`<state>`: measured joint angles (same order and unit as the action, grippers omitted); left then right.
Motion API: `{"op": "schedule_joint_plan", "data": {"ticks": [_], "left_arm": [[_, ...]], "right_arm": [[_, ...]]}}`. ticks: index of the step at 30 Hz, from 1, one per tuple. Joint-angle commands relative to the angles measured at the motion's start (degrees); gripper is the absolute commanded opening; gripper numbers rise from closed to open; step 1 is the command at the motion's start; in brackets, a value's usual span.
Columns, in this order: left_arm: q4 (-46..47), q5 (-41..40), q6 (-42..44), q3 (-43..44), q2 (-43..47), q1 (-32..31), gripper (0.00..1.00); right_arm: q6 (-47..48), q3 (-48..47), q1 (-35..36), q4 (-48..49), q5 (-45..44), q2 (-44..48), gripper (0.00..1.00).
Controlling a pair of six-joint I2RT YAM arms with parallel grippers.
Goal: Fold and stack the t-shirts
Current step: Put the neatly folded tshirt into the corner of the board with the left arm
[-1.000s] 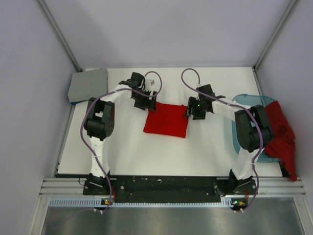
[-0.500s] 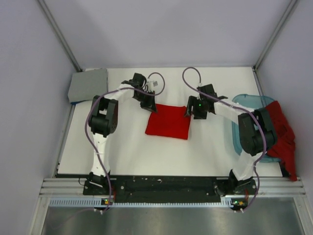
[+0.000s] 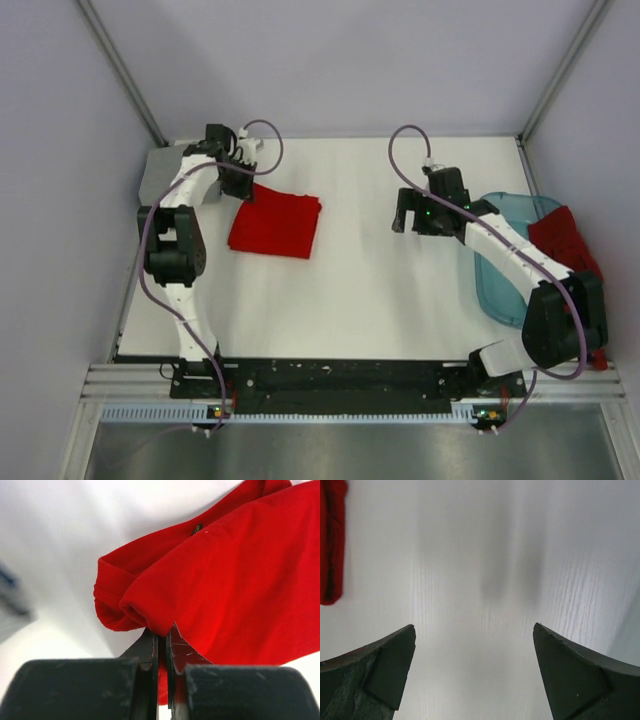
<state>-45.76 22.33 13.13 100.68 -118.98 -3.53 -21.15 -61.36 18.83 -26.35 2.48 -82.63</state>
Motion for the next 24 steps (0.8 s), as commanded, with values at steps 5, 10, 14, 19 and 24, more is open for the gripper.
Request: {"op": "schedule_joint_plan", "data": {"ticks": [5,10,14,19,24], "left_arm": [[-1.88,-23.71,14.38,9.96,4.98,1.51,0.00],[-0.56,-29.79,16.40,16.81,2.18,1.86,0.00],[0.40,-33.66,17.02,22.17,-0.99,2.03,0.00],[1.89,-36.30,17.20,28.16,-4.94,2.39,0.00],[7.69,-38.67,17.46,28.95,-5.21,3.09,0.00]], "right_arm": [[3.48,1.51,-0.28,-3.44,-5.64,2.65,0.99],[4.01,0.98,-0.37,-3.89,-6.26,2.74,0.99],[4.36,0.72,-0.29,-4.15,-6.52,2.74,0.99],[4.89,0.98,-0.37,-4.50,-7.31,2.83,0.99],[5.59,1.77,-0.29,-4.85,-8.19,3.44,0.99]]}}
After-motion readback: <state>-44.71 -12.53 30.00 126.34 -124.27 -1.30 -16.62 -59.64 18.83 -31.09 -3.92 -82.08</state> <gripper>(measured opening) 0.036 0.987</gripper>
